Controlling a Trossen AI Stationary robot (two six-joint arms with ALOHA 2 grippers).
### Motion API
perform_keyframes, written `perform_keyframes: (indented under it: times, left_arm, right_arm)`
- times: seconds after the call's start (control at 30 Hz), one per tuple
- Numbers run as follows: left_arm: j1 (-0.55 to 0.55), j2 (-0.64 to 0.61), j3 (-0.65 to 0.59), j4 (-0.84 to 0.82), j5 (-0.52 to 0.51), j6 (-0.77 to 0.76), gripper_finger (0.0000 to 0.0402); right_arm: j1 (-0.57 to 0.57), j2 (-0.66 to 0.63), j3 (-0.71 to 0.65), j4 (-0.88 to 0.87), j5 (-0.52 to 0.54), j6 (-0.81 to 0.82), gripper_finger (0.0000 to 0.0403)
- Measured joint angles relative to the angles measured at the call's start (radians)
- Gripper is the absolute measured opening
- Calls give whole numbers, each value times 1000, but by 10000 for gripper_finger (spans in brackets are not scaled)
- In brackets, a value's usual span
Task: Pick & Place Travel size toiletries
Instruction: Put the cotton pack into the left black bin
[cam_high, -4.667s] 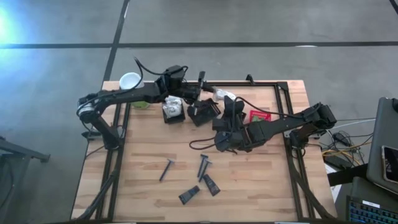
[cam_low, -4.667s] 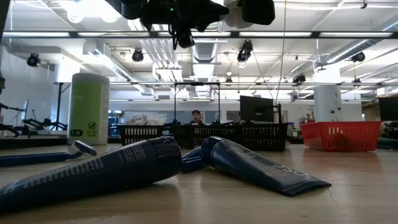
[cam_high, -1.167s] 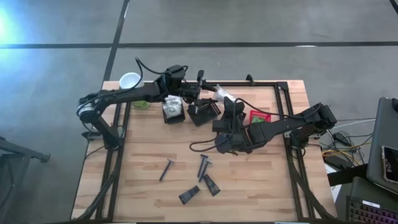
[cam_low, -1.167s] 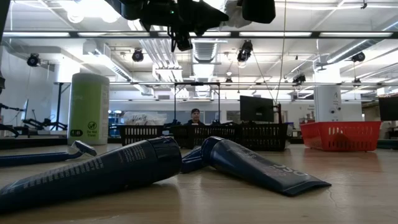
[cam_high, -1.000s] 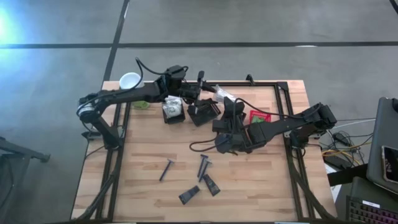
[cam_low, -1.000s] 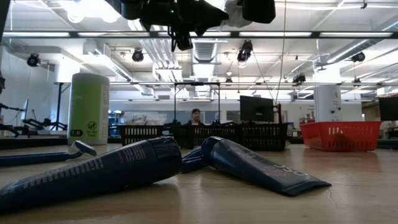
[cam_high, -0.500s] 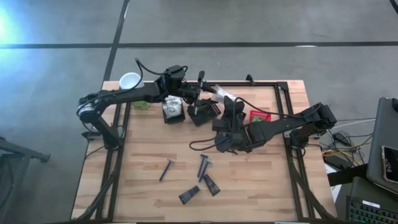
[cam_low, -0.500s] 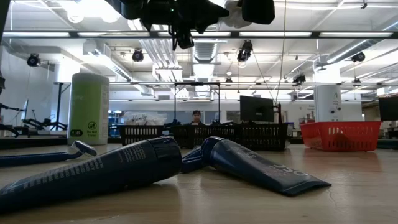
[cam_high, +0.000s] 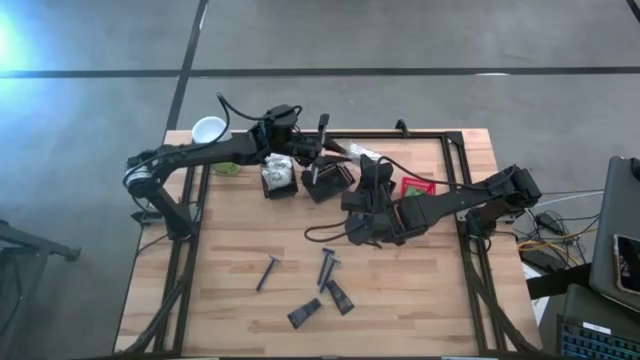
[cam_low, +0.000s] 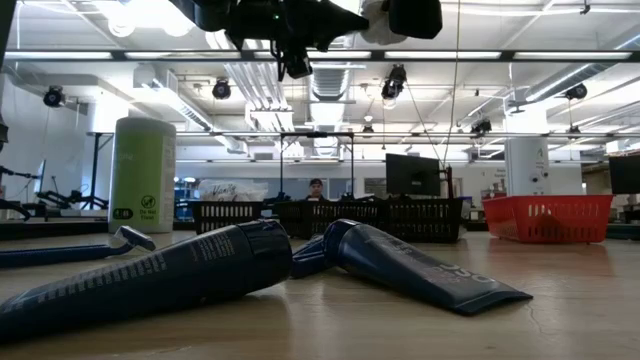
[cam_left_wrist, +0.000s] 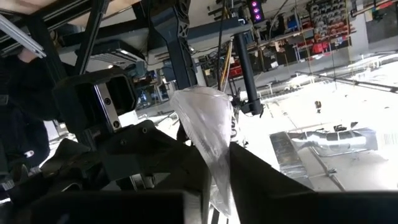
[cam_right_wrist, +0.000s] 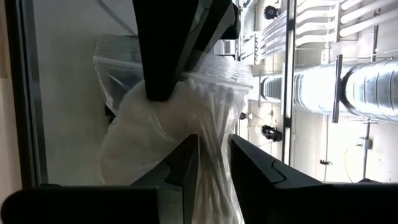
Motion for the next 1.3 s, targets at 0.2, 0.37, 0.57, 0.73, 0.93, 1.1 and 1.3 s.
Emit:
perform_keyframes:
  times: [0.2, 0.37, 0.57, 0.73, 0.93, 1.1, 1.3]
  left_arm:
    - [0, 0, 0, 0, -5, 1, 7]
    - [2, 0, 0, 0, -15, 20, 4]
    - [4, -1, 0, 5, -16, 21, 3]
    - [9, -1, 0, 11, -20, 21, 2]
    - [23, -1, 0, 17, -20, 35, 1]
    - [40, -1, 0, 35, -19, 60, 1]
    - [58, -2, 0, 134, 1, 107, 1]
  right_arm:
    - [0, 0, 0, 0, 0, -3, 97]
    - [2, 0, 0, 0, 0, -2, 117]
    - [20, 0, 0, 1, 0, 5, 162]
    - [43, 0, 0, 1, 0, 11, 212]
    - [72, 0, 0, 1, 0, 24, 266]
    - [109, 0, 0, 0, 0, 48, 301]
    - [181, 0, 0, -1, 0, 145, 322]
